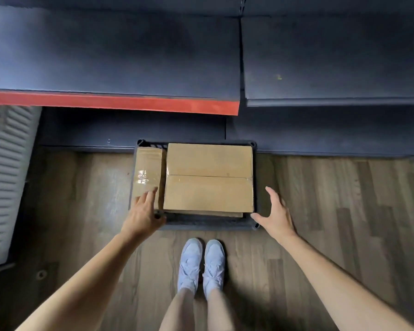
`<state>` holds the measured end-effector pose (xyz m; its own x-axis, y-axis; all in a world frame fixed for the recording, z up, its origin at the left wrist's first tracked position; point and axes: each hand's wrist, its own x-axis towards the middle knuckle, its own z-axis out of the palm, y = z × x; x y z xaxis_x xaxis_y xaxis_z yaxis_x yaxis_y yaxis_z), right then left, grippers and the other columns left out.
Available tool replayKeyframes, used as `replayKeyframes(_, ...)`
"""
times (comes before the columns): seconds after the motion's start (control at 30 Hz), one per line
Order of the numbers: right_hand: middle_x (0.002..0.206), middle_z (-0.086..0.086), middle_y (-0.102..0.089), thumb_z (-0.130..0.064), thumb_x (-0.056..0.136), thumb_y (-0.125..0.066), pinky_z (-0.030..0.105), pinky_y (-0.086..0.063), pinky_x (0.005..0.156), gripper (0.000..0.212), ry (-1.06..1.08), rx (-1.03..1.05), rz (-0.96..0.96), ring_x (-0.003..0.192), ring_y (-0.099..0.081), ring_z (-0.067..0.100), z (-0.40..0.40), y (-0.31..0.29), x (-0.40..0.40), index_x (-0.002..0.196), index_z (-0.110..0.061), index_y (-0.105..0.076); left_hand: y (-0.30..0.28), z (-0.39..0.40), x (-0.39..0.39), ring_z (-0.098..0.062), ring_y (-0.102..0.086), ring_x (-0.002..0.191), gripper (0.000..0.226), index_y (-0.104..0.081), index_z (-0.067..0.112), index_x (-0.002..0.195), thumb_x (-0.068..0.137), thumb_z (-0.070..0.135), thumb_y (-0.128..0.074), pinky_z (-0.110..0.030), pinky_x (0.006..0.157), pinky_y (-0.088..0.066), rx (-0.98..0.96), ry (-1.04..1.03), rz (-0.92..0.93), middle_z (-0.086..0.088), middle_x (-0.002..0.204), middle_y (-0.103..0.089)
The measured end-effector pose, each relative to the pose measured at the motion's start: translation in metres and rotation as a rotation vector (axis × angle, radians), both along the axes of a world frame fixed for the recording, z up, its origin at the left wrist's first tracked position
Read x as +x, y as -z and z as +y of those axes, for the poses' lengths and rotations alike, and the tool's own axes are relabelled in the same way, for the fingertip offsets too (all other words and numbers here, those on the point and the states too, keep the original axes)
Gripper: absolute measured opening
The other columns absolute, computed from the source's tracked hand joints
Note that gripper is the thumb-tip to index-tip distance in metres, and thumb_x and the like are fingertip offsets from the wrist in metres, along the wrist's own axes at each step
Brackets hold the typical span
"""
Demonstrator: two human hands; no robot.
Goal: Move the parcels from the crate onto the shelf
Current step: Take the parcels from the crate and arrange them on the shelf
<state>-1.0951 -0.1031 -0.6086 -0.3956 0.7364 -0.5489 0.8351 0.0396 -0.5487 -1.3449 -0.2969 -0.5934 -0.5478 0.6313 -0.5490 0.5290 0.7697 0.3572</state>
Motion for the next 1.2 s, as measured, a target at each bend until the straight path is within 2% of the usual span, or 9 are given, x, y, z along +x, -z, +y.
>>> replayKeyframes(0.27, 0.147, 0.014, -0.03, -0.013, 0.065, -0.082, 0.033, -0.024, 0.109, 0.101, 0.043, 0.017, -0.02, 0.136, -0.027, 0.027, 0.002, 0.121, -0.005, 0.145, -0.011, -0.019, 0.132, 0.012, -0.006, -0.037, -0.041, 0.113, 0.103, -0.019, 0.003, 0.144, 0.063, 0.022, -0.08, -0.04, 0.096, -0.031, -0.019, 0.049, 0.017, -0.021, 0.128, -0.045)
replayKeyframes(0.33, 0.147, 0.012, -0.028, -0.014, 0.064, -0.082, 0.031, -0.023, 0.108, 0.105, 0.058, 0.005, -0.028, 0.136, -0.026, 0.026, 0.001, 0.139, -0.009, 0.146, -0.012, -0.016, 0.153, 0.011, -0.005, -0.037, -0.041, 0.109, 0.104, -0.018, 0.004, 0.144, 0.064, 0.024, -0.08, -0.042, 0.097, -0.033, -0.03, -0.022, 0.007, -0.022, 0.123, -0.045)
replayKeyframes(0.43, 0.148, 0.012, -0.027, -0.015, 0.062, -0.084, 0.031, -0.023, 0.108, 0.11, 0.081, 0.004, -0.034, 0.136, -0.027, 0.025, 0.001, 0.157, -0.01, 0.146, -0.012, -0.014, 0.171, 0.012, 0.001, -0.04, -0.039, 0.112, 0.106, -0.015, 0.001, 0.145, 0.065, 0.023, -0.082, -0.044, 0.101, -0.03, -0.041, -0.09, 0.005, -0.026, 0.126, -0.04)
replayKeyframes(0.6, 0.15, 0.009, -0.028, -0.014, 0.062, -0.084, 0.028, -0.026, 0.105, 0.112, 0.114, 0.004, -0.036, 0.134, -0.031, 0.025, -0.004, 0.173, -0.014, 0.147, -0.016, -0.01, 0.189, 0.017, 0.003, -0.041, -0.036, 0.118, 0.105, -0.017, -0.006, 0.142, 0.065, 0.025, -0.082, -0.043, 0.104, -0.025, -0.077, -0.118, 0.038, -0.026, 0.135, -0.04)
replayKeyframes(0.77, 0.149, 0.004, -0.033, -0.012, 0.062, -0.084, 0.016, -0.027, 0.093, 0.115, 0.189, -0.077, -0.011, 0.131, -0.037, 0.02, -0.005, 0.181, -0.013, 0.147, -0.017, -0.006, 0.199, 0.023, 0.0, -0.039, -0.037, 0.122, 0.111, -0.014, 0.006, 0.144, 0.061, 0.032, -0.082, -0.049, 0.099, -0.036, -0.114, -0.206, 0.021, -0.014, 0.141, -0.041)
replayKeyframes(0.9, 0.146, 0.001, -0.036, -0.008, 0.059, -0.085, 0.007, -0.024, 0.088, 0.114, 0.248, -0.066, 0.054, 0.126, -0.039, 0.014, -0.009, 0.188, -0.013, 0.145, -0.018, -0.011, 0.202, 0.024, 0.004, -0.038, -0.038, 0.116, 0.1, -0.025, 0.013, 0.136, 0.056, 0.031, -0.083, -0.049, 0.094, -0.038, -0.109, -0.26, 0.031, -0.007, 0.134, -0.048)
replayKeyframes(1.03, 0.139, 0.0, -0.041, -0.002, 0.057, -0.084, 0.004, -0.025, 0.084, 0.11, 0.272, -0.051, 0.132, 0.113, -0.037, 0.005, -0.011, 0.188, -0.014, 0.144, -0.016, -0.017, 0.201, 0.025, 0.004, -0.037, -0.04, 0.112, 0.092, -0.031, 0.012, 0.129, 0.055, 0.029, -0.084, -0.049, 0.092, -0.039, -0.091, -0.302, 0.01, -0.007, 0.126, -0.052)
replayKeyframes(1.13, 0.135, -0.001, -0.043, -0.001, 0.057, -0.083, 0.005, -0.027, 0.084, 0.107, 0.265, -0.052, 0.165, 0.113, -0.039, 0.006, -0.008, 0.18, -0.013, 0.143, -0.016, -0.021, 0.196, 0.025, 0.002, -0.036, -0.041, 0.109, 0.092, -0.032, 0.009, 0.129, 0.055, 0.02, -0.085, -0.045, 0.092, -0.038, 0.0, -0.336, -0.046, -0.012, 0.117, -0.055)
replayKeyframes(1.2, 0.136, 0.002, -0.044, 0.0, 0.056, -0.083, 0.007, -0.029, 0.086, 0.105, 0.268, -0.057, 0.18, 0.115, -0.041, 0.01, -0.008, 0.172, -0.011, 0.142, -0.012, -0.023, 0.189, 0.024, 0.001, -0.038, -0.042, 0.111, 0.098, -0.029, 0.007, 0.133, 0.053, 0.014, -0.086, -0.049, 0.097, -0.038, 0.08, -0.353, -0.104, -0.016, 0.12, -0.052)
